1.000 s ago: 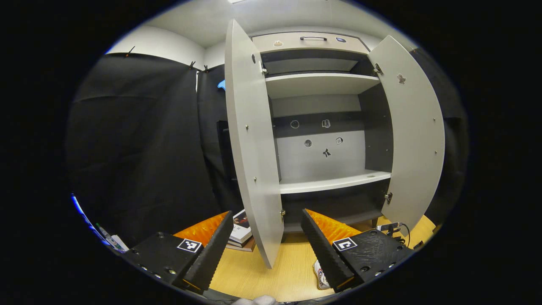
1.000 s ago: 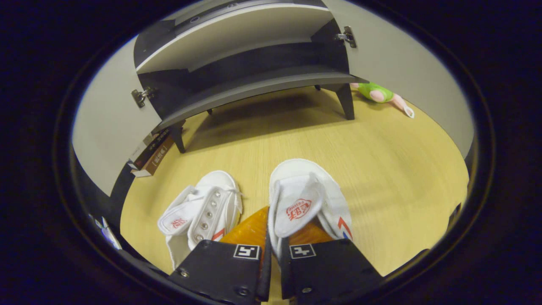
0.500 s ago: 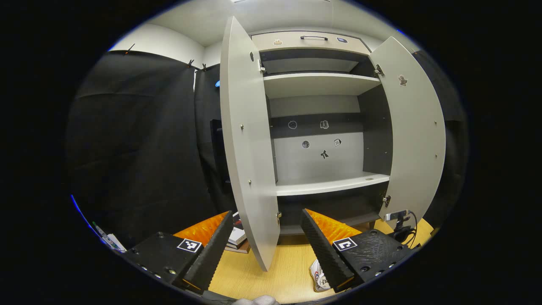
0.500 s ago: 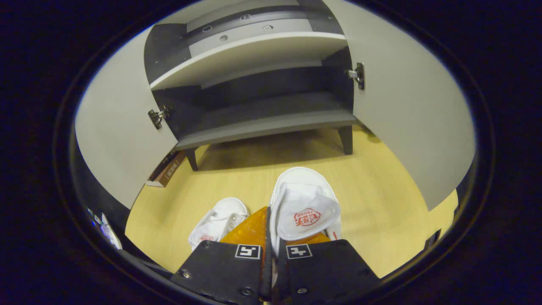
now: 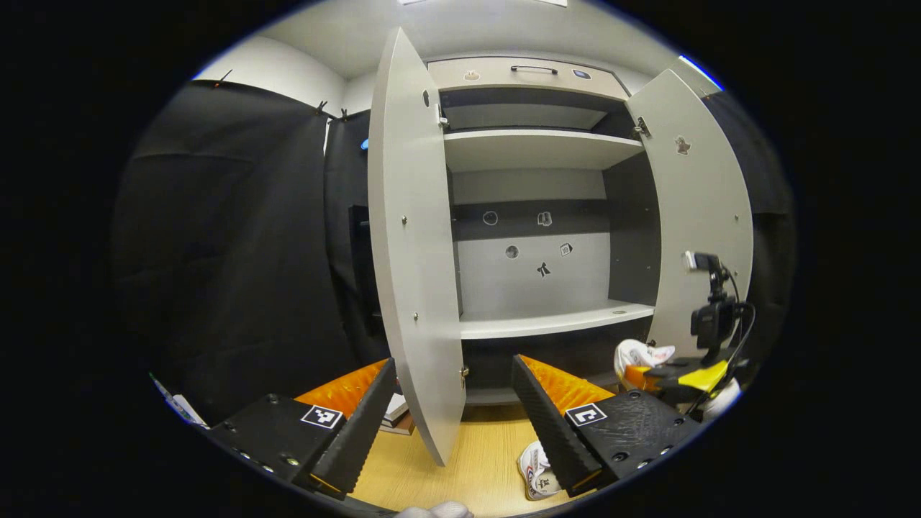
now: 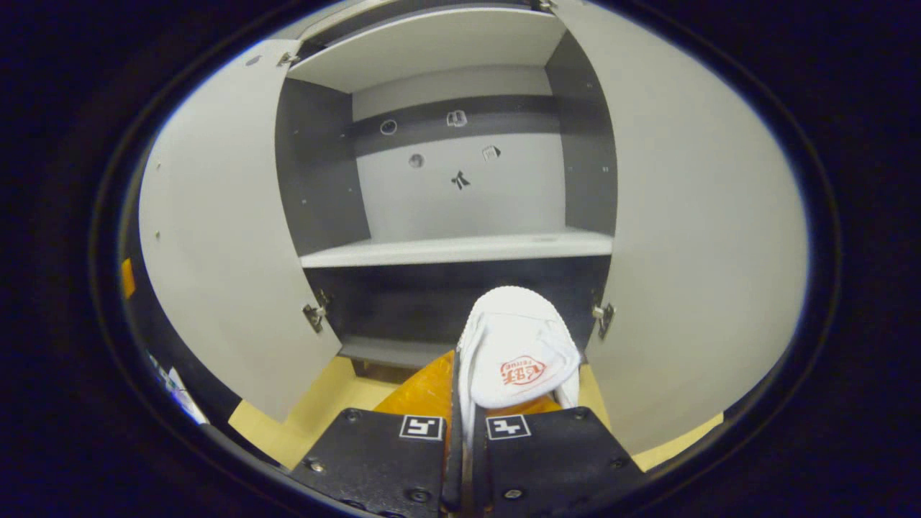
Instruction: Grab one shoe with the right hand and put it into the shoe cabinet, grab the other shoe with the left hand and put it into the shoe cabinet; then close the right door with the right hand and the left door with the left hand.
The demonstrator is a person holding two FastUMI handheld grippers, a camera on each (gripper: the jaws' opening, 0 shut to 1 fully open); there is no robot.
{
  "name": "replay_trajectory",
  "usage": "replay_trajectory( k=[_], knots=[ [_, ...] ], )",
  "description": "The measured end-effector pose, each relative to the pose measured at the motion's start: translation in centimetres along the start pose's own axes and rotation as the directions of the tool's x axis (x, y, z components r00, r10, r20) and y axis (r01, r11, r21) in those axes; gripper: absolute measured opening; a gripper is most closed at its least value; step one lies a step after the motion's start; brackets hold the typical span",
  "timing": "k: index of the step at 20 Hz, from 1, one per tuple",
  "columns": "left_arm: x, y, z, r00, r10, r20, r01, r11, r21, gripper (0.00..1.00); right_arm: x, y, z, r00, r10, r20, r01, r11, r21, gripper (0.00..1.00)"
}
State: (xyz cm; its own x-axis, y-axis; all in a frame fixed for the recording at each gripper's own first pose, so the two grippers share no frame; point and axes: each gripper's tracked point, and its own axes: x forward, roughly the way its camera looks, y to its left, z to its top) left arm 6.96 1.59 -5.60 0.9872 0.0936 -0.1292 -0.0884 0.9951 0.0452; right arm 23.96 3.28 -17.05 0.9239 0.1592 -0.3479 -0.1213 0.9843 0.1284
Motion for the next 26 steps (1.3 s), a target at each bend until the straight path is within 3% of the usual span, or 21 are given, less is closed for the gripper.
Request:
replay_trajectory(
  k=[3, 6, 13, 19, 23, 25, 26],
  knots=[
    [-0.2, 0.0, 0.1, 1.0, 0.004, -0.005, -0.004, 1.0, -0.028, 0.96, 1.9, 0.3, 6.1, 0.997, 0.001, 0.071, 0.001, 1.0, -0.026, 0.06],
    [-0.7, 0.5, 0.6, 0.999, 0.036, 0.002, -0.036, 0.999, -0.027, 0.96, 4.6, 0.1, 10.6, 0.994, -0.015, 0.108, 0.019, 0.999, -0.037, 0.09],
    [-2.1, 1.7, 1.0, 0.994, 0.109, -0.013, -0.109, 0.993, -0.034, 0.97, 13.9, 0.3, 18.7, 0.991, -0.027, 0.129, 0.036, 0.997, -0.063, 0.09],
    [-2.7, 1.8, 1.0, 0.99, 0.14, -0.032, -0.141, 0.989, -0.034, 0.96, 21.3, 0.0, 19.0, 0.998, -0.053, 0.027, 0.055, 0.996, -0.076, 0.06],
    [-2.9, 1.6, 1.1, 0.99, 0.139, -0.028, -0.14, 0.99, -0.03, 0.96, 23.6, -1.0, 17.5, 0.989, -0.112, -0.101, 0.101, 0.99, -0.103, 0.11],
    [-3.0, 1.4, 1.2, 0.99, 0.137, -0.023, -0.137, 0.99, -0.032, 0.96, 23.2, -1.0, 17.4, 0.984, -0.117, -0.135, 0.106, 0.991, -0.087, 0.16],
    [-3.0, 1.4, 1.2, 0.991, 0.134, -0.025, -0.135, 0.99, -0.035, 0.96, 23.1, -1.2, 17.2, 0.981, -0.119, -0.15, 0.107, 0.991, -0.084, 0.25]
  ],
)
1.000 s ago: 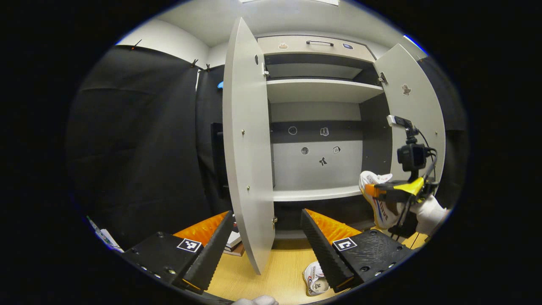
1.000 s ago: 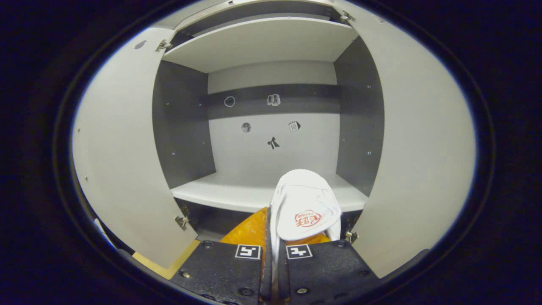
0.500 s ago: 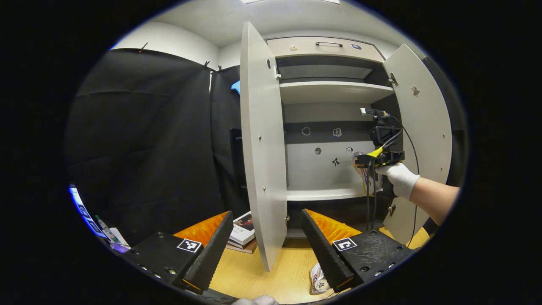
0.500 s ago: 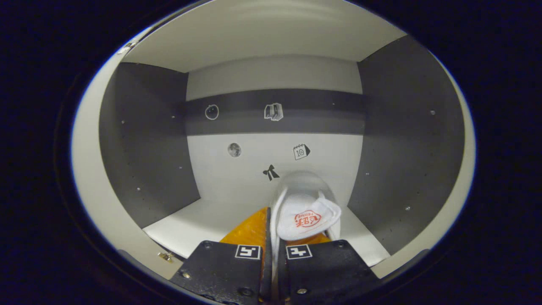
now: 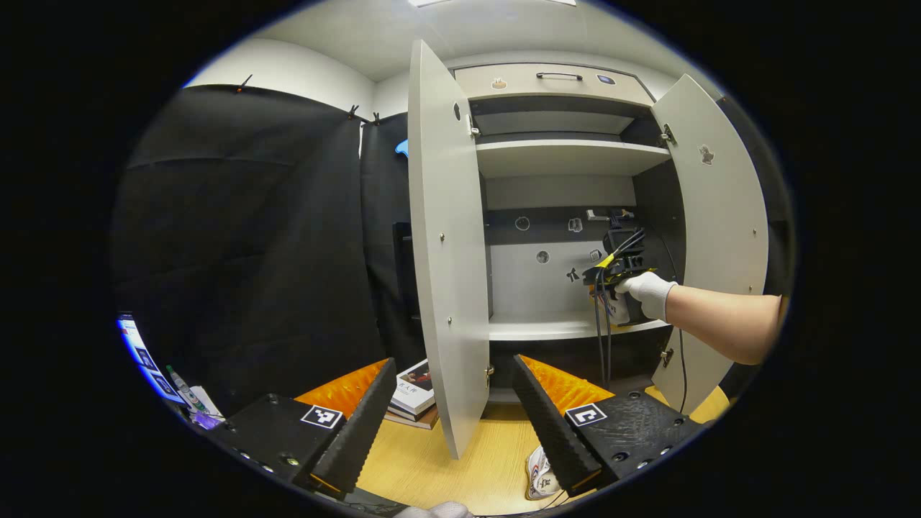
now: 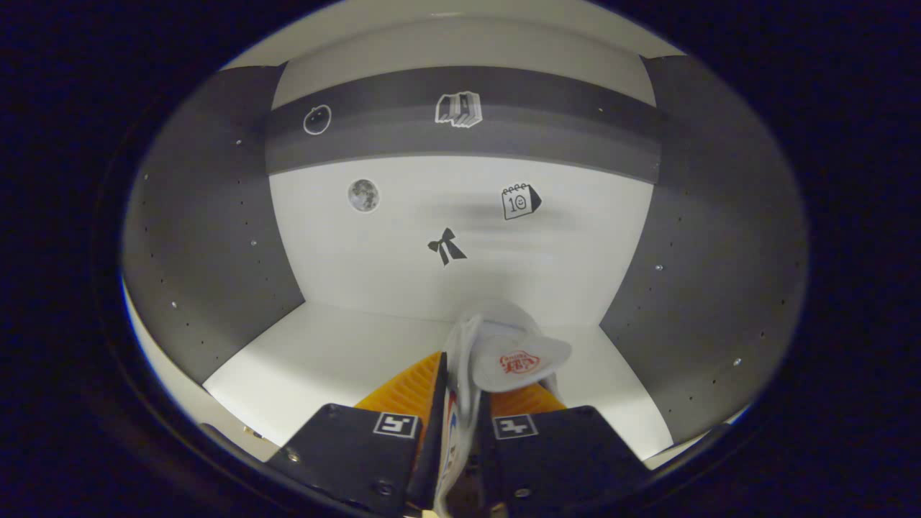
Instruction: Grab one shoe with the right hand and put it into the shoe cabinet, grab the other shoe with the left hand and put it into the shoe cabinet; then close the right door with the right hand and the left door with the left hand.
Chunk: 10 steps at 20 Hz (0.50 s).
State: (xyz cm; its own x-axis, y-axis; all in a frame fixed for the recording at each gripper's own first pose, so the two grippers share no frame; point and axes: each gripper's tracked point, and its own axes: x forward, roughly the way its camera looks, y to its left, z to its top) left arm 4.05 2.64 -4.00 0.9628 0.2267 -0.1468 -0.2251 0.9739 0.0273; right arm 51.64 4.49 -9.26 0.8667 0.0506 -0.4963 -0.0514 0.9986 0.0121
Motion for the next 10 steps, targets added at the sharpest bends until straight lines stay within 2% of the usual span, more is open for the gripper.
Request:
replay_trajectory(
  k=[1, 3, 4, 5, 6, 8, 10],
  knots=[
    [0.0, -0.1, 0.1, 1.0, -0.004, 0.0, 0.004, 1.0, -0.002, 0.96, -0.2, 0.2, -0.1, 1.0, 0.012, -0.008, -0.012, 1.0, -0.003, 0.32],
    [0.2, -0.1, 0.1, 1.0, -0.008, 0.004, 0.008, 1.0, -0.001, 0.96, -0.8, 1.2, 0.3, 0.998, 0.064, -0.006, -0.064, 0.998, -0.014, 0.53],
    [0.2, -0.1, 0.1, 1.0, -0.011, 0.006, 0.011, 1.0, -0.001, 0.96, -1.4, 1.0, 0.3, 0.999, 0.047, -0.004, -0.047, 0.998, -0.03, 0.65],
    [0.4, -0.1, 0.1, 1.0, -0.014, 0.007, 0.014, 1.0, -0.002, 0.96, -1.9, 1.1, 0.9, 0.999, 0.051, 0.013, -0.051, 0.998, -0.038, 0.66],
    [0.5, -0.1, 0.1, 1.0, -0.017, 0.005, 0.017, 1.0, -0.003, 0.96, -2.1, 1.3, 1.1, 0.998, 0.05, 0.027, -0.049, 0.998, -0.036, 0.78],
    [0.4, -0.2, 0.1, 1.0, -0.025, 0.004, 0.025, 1.0, -0.003, 0.96, -3.0, 0.8, 1.5, 0.998, 0.038, 0.05, -0.036, 0.999, -0.032, 0.87],
    [0.5, -0.1, 0.1, 0.999, -0.032, 0.006, 0.032, 1.0, 0.001, 0.96, -4.1, 0.4, 1.7, 0.997, 0.036, 0.074, -0.035, 0.999, -0.011, 0.87]
  ],
)
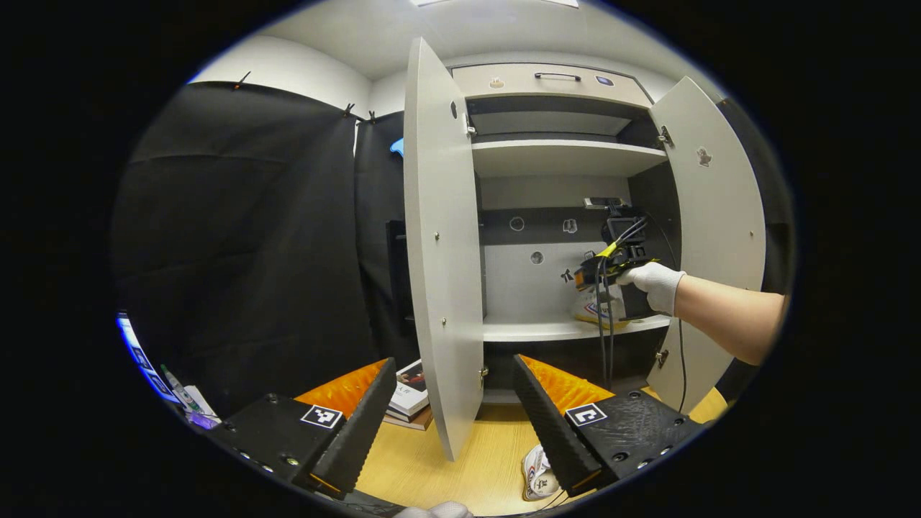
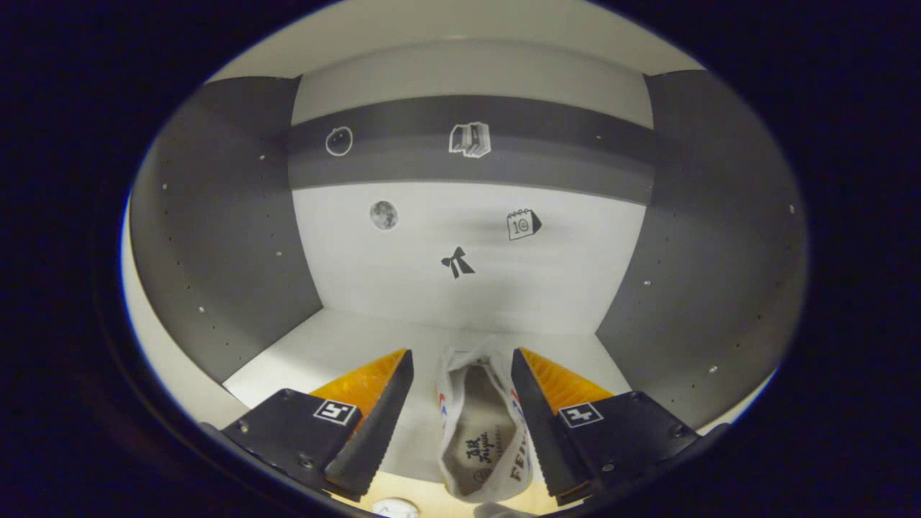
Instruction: Grab one shoe with the right hand and put it into the shoe cabinet, grab the other shoe with the left hand and put it into the shoe cabinet; then close the right door with the right hand and the left door with the left hand.
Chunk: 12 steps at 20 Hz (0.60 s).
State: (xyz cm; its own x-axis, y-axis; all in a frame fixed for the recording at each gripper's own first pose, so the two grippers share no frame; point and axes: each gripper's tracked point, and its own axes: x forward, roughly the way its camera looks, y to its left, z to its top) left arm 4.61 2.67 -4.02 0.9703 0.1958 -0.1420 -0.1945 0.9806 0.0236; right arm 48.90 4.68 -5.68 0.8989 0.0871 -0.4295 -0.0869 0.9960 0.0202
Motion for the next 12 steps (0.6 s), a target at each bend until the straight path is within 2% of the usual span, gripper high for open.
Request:
replay_trajectory(
  k=[2, 5, 7, 9, 12],
  knots=[
    [0.0, 0.1, -0.1, 1.0, -0.008, 0.0, 0.008, 1.0, 0.004, 0.96, -1.8, -0.9, 0.6, 0.998, -0.019, 0.053, 0.018, 1.0, 0.017, 0.87],
    [0.0, 0.1, -0.5, 1.0, -0.029, -0.004, 0.029, 1.0, 0.013, 0.96, -6.4, -0.6, 1.5, 0.987, -0.001, 0.161, -0.006, 0.999, 0.04, 0.87],
    [0.1, -0.3, -1.1, 0.998, -0.055, -0.019, 0.055, 0.998, 0.013, 0.96, -10.6, -1.2, 1.4, 0.971, -0.023, 0.239, 0.019, 1.0, 0.021, 0.88],
    [-0.1, -0.7, -1.7, 0.996, -0.083, -0.022, 0.083, 0.996, 0.025, 0.96, -15.3, -0.9, 1.3, 0.941, -0.032, 0.337, 0.019, 0.999, 0.041, 0.97],
    [-0.3, -2.0, -3.2, 0.99, -0.135, -0.033, 0.136, 0.99, 0.045, 1.0, -22.2, -1.1, -1.6, 0.912, -0.03, 0.409, 0.016, 0.999, 0.038, 0.99]
  ],
)
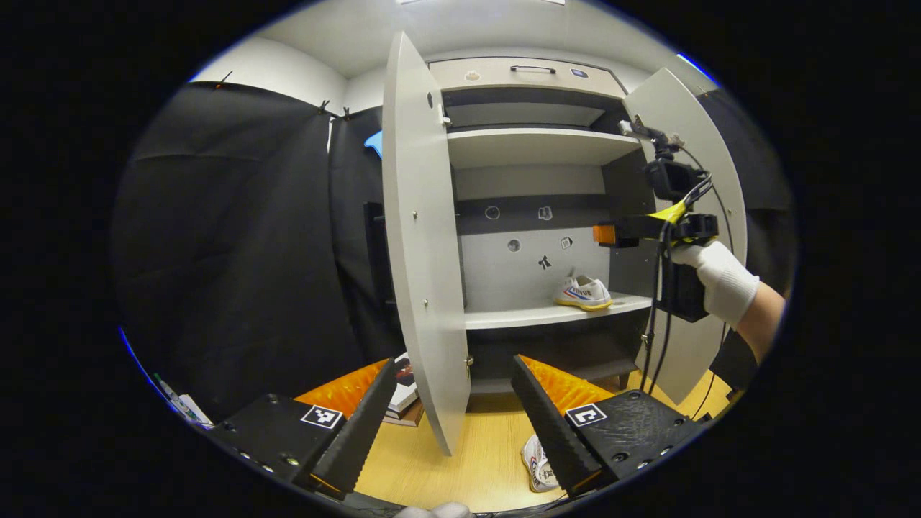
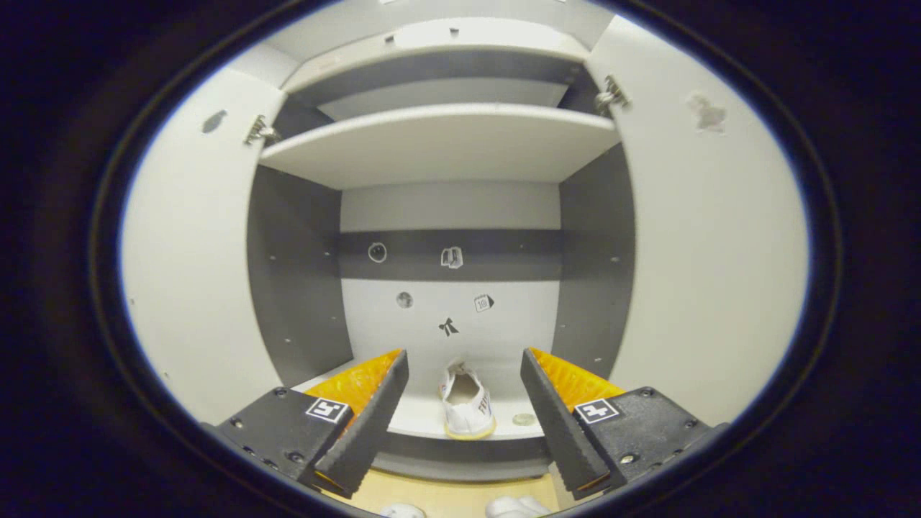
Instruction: Grab one shoe with the right hand and put it into the shoe cabinet, grab the other shoe with the left hand and put it into the shoe cabinet; then close the right door with the right hand and the left door with the left hand.
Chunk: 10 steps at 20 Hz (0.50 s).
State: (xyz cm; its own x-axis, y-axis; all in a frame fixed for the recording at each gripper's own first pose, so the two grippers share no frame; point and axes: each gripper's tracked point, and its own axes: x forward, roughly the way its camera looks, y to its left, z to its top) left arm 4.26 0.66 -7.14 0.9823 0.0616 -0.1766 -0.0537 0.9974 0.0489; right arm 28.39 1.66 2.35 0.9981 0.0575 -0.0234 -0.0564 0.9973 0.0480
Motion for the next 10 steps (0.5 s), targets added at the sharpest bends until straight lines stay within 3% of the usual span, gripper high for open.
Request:
replay_trajectory(
  k=[4, 10],
  knots=[
    [0.2, -3.2, -4.2, 0.995, -0.084, -0.046, 0.084, 0.996, -0.01, 0.96, -8.4, -1.3, -2.7, 1.0, 0.015, -0.012, -0.014, 0.998, 0.055, 0.99],
    [0.8, -8.0, -14.3, 0.964, -0.178, -0.197, 0.18, 0.984, -0.011, 0.97, -18.2, -5.9, -3.4, 0.996, -0.089, 0.031, 0.088, 0.996, 0.029, 0.99]
  ],
)
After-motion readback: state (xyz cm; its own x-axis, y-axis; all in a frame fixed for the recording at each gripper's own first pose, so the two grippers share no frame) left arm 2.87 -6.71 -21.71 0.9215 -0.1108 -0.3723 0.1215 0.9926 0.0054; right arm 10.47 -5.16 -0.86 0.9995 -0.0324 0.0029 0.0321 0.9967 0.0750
